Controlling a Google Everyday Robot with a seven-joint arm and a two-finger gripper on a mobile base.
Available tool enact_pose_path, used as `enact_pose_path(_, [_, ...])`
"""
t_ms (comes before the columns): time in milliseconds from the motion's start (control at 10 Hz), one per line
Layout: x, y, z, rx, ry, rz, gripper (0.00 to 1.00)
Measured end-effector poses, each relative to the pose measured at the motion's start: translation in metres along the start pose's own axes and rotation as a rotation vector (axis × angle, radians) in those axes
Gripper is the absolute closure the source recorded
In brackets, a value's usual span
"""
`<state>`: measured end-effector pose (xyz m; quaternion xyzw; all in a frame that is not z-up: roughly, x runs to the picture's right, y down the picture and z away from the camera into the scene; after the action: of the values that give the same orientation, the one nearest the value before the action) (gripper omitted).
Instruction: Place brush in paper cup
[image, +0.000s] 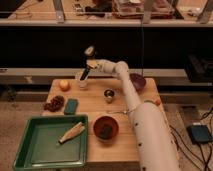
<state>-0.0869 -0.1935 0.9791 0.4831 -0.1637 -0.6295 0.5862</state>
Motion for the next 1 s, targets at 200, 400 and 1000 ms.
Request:
enact_pose_path(200, [-0.004,-0.004,0.000,0.029,-0.017,-0.006,0.93])
enact_pose_path(400, [-0.007,-0.009,0.001,0.056,-0.030,-0.011,0.76])
enact_pose_path(1000, [-0.016,-0.053,0.013,0.174,-0.068,-0.027,0.20])
